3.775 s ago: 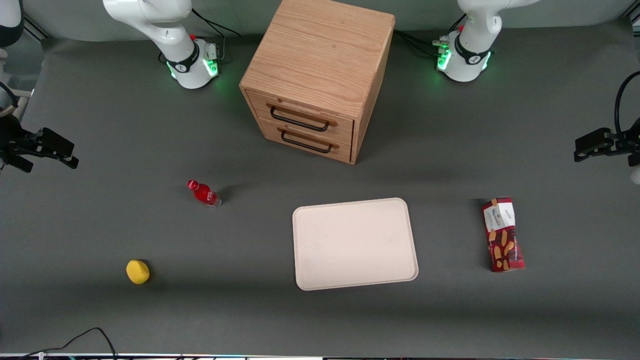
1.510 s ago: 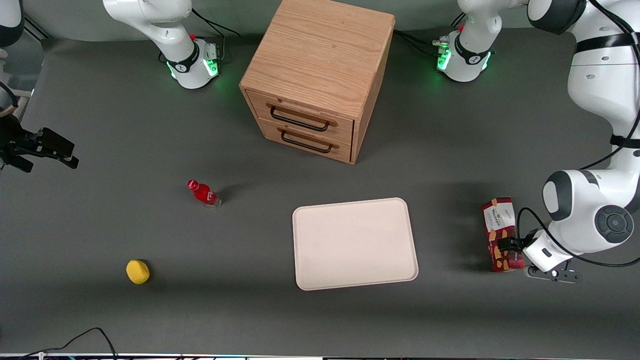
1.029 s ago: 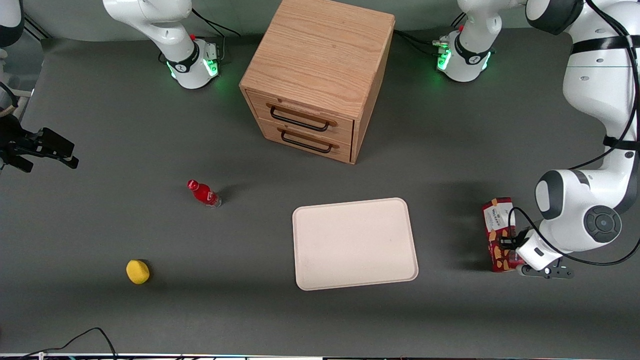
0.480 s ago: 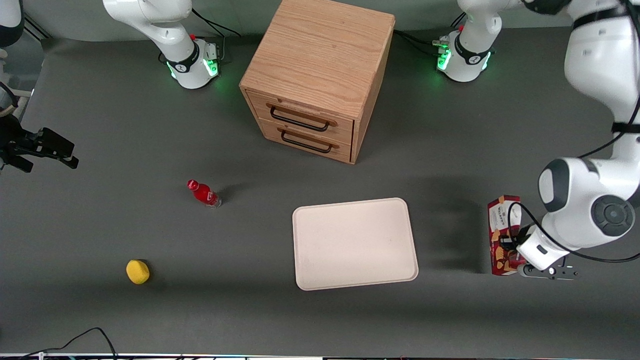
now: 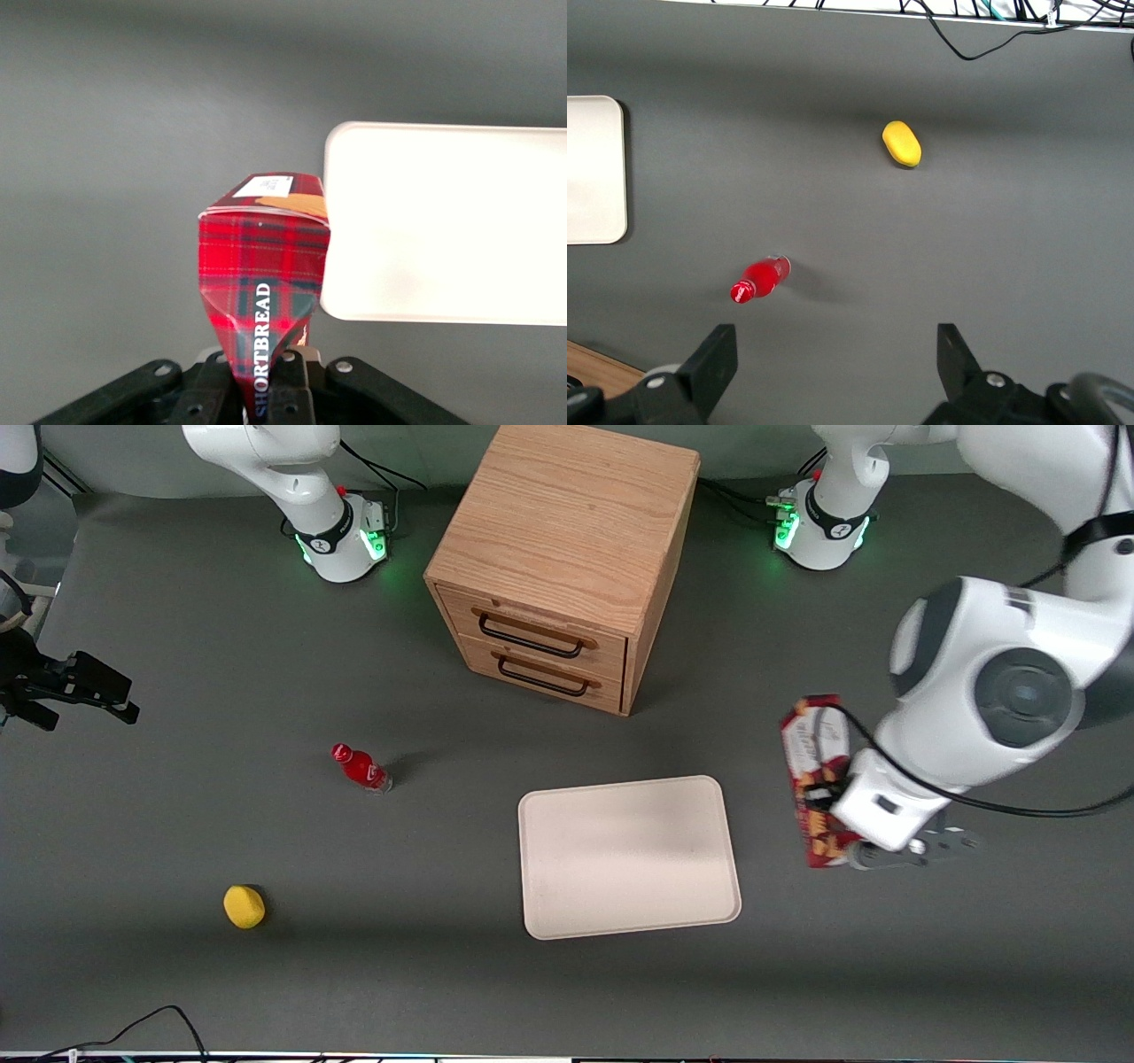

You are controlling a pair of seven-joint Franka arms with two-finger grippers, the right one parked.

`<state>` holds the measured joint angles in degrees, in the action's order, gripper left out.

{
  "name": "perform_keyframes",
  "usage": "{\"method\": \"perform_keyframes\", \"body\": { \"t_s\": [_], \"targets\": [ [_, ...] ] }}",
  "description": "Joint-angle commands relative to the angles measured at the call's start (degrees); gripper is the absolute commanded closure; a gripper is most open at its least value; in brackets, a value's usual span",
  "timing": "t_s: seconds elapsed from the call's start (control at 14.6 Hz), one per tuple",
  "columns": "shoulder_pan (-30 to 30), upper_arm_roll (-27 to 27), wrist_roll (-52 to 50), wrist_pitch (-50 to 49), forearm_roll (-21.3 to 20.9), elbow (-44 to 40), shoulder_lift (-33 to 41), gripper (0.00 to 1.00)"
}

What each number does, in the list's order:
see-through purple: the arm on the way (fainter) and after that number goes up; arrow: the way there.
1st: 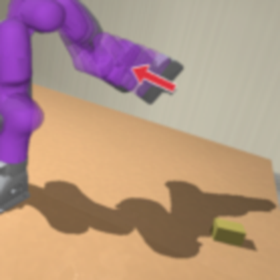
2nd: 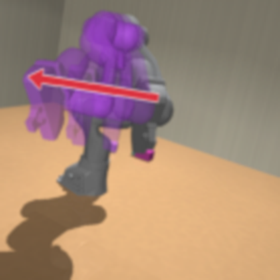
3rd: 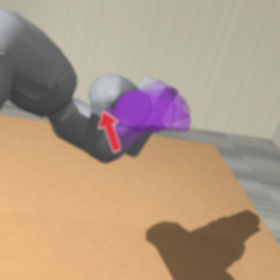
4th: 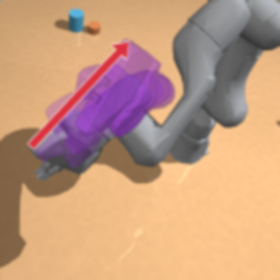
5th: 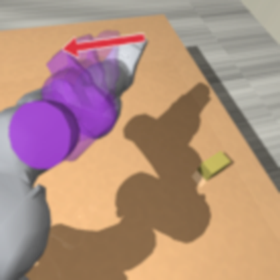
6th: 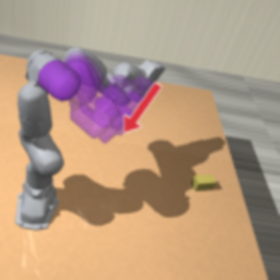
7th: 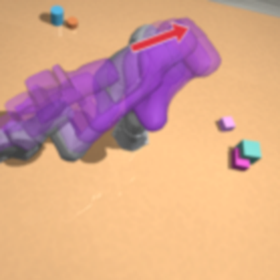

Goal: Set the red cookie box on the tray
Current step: 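Lift the held box and carry it over the white tray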

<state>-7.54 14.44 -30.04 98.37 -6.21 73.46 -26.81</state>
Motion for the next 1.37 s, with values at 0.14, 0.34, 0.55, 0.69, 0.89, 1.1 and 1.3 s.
{"method": "perform_keyframes", "body": {
  "t_s": [0.14, 0.34, 0.55, 0.69, 0.89, 1.1, 1.3],
  "targets": [
    [-4.84, 1.39, -10.91, 7.60, -0.83, -1.92, -6.39, 1.00],
    [-6.08, 1.39, -10.22, 15.50, -1.09, -2.01, -11.75, 1.00],
    [-6.52, 1.39, -10.21, 22.91, -3.89, -1.83, -16.68, 1.00],
    [-6.96, 1.39, -10.13, 23.97, -6.26, -1.66, -19.31, 1.00],
    [-7.92, 1.39, -10.30, 25.99, -9.52, -1.57, -22.40, 1.00],
    [-8.19, 1.39, -10.30, 26.08, -10.66, -1.66, -23.81, 1.00],
    [-8.10, 1.39, -9.08, 26.26, -11.11, -1.83, -23.90, 0.93]
  ]
}}
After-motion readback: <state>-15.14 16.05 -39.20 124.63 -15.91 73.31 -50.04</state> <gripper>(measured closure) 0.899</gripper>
